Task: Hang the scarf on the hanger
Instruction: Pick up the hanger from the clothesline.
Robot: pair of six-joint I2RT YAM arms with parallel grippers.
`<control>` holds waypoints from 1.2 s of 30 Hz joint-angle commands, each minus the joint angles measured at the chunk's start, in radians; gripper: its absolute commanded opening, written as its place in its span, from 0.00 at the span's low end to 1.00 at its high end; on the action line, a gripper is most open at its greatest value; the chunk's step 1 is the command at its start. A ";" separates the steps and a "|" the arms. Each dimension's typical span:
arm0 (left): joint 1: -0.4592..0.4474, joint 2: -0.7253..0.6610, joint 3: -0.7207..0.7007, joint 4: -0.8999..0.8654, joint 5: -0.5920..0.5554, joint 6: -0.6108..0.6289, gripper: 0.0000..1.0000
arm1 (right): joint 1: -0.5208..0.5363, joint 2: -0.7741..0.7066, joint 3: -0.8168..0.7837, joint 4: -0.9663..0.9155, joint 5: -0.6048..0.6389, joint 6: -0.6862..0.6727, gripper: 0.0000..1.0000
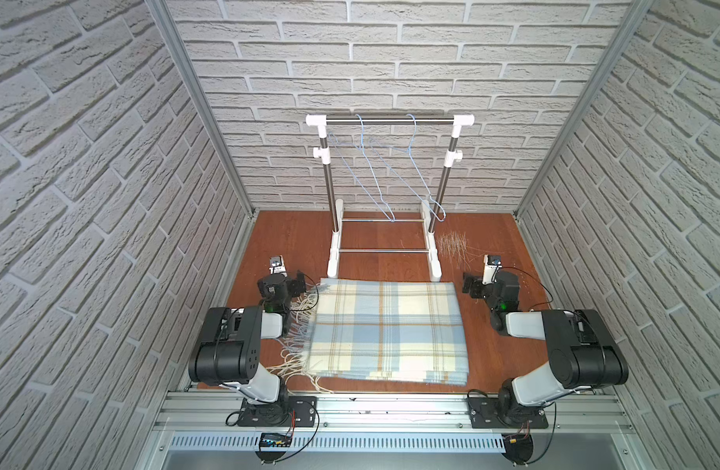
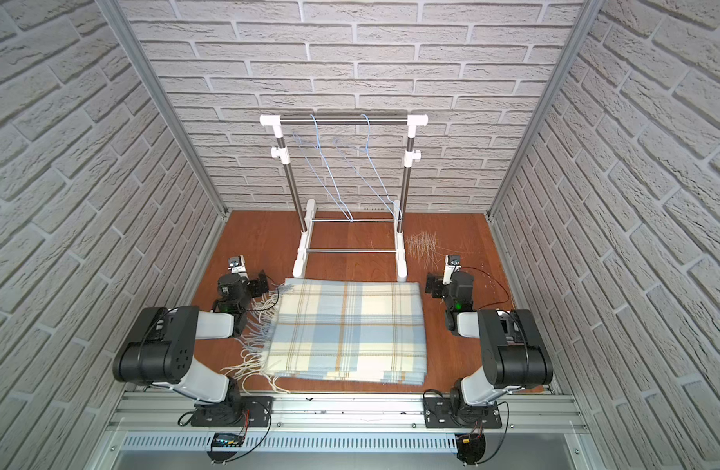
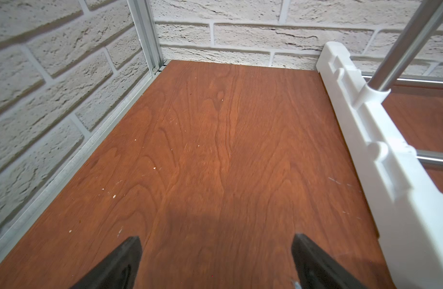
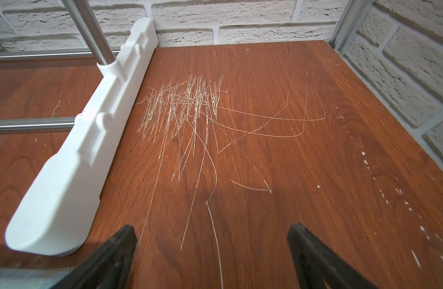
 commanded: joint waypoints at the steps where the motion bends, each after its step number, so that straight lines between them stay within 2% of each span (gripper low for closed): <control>1: 0.003 -0.006 0.007 0.018 0.010 -0.007 0.98 | -0.003 -0.007 0.018 0.019 -0.005 -0.003 0.99; 18: 0.003 -0.014 0.007 0.013 0.009 -0.006 0.98 | -0.003 -0.008 0.017 0.018 -0.004 -0.004 0.99; 20: -0.011 -0.091 0.056 -0.154 0.002 0.010 0.98 | 0.001 -0.011 0.018 0.021 0.016 -0.001 0.99; 21: -0.018 -0.136 0.107 -0.278 0.002 0.019 0.98 | 0.011 -0.032 0.020 0.000 0.067 0.010 0.99; 22: -0.025 -0.189 0.171 -0.399 0.009 0.022 0.98 | 0.021 -0.078 0.057 -0.144 0.194 0.038 0.99; 23: -0.028 -0.228 0.213 -0.478 0.020 0.011 0.98 | 0.019 -0.103 0.169 -0.390 0.245 0.056 0.99; 26: -0.065 -0.304 0.372 -0.681 -0.002 -0.030 0.98 | 0.018 -0.081 0.478 -0.861 0.265 0.067 0.99; 30: -0.164 -0.289 0.631 -0.895 -0.024 -0.092 0.98 | 0.027 -0.080 0.705 -1.184 0.228 0.155 0.99; 33: -0.250 -0.191 0.894 -1.020 -0.025 -0.146 0.98 | 0.028 -0.103 0.829 -1.334 0.227 0.320 0.99; 34: -0.270 -0.150 0.981 -1.060 -0.005 -0.177 0.98 | 0.025 -0.107 0.855 -1.363 0.177 0.358 0.99; 36: -0.315 -0.058 1.170 -1.122 0.026 -0.240 0.98 | 0.024 -0.115 0.905 -1.374 0.057 0.349 0.99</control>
